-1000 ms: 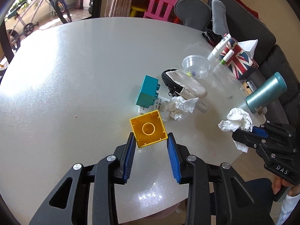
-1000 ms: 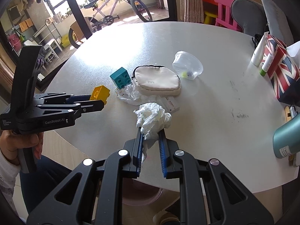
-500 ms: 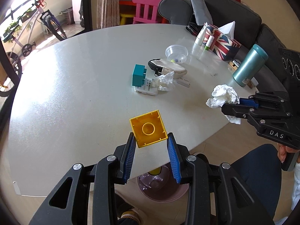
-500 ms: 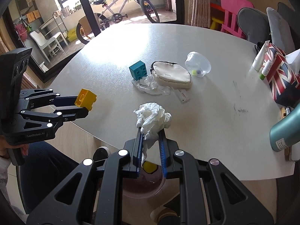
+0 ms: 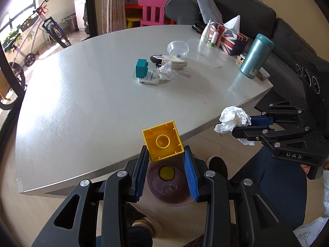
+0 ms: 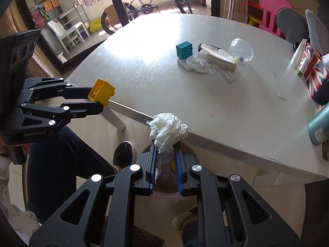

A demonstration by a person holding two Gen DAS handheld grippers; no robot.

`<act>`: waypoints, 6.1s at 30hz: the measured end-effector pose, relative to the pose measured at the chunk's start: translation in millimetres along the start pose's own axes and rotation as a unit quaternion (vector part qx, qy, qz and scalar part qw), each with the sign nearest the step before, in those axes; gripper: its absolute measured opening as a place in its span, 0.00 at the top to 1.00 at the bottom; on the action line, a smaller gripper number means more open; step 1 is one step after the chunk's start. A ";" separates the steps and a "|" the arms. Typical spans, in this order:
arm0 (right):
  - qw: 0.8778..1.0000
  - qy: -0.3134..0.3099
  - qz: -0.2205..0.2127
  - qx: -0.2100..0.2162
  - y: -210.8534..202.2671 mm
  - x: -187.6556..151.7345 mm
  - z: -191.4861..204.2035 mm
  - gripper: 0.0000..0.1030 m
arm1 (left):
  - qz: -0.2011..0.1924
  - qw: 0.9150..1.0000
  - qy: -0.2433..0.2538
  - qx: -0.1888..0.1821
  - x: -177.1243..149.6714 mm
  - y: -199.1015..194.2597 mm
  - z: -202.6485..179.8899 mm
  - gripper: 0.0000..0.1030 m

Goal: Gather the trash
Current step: 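Drop the tissue and yellow block into the wastebasket with both grippers, then move the left gripper back over the table toward the teal block, then grasp the teal toy block with the left gripper, then reach the right gripper to the beige zipper pouch and grasp it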

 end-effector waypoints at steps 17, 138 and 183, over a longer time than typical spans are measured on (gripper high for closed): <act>1.000 -0.007 0.018 0.005 19.5 -14.0 10.6 0.10 | 0.014 1.000 -0.005 -0.012 -18.9 4.3 -4.7 0.67; 0.996 0.074 -0.045 -0.037 -4.2 47.1 -80.0 0.06 | 0.030 0.999 -0.010 0.017 157.2 107.3 64.2 0.13; 0.997 0.023 -0.055 -0.055 7.3 135.2 -80.2 0.06 | -0.022 1.000 -0.012 -0.015 114.1 38.7 44.7 0.77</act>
Point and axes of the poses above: each gripper's, at about its wrist camera, not at the fingertips, and y roughly the way its jaws point, z to its left, x to its top, the point moved 9 cm from there along y, roughly the way its jaws point, and after that the axes turned 3 degrees about z, right-handed, at the moved point
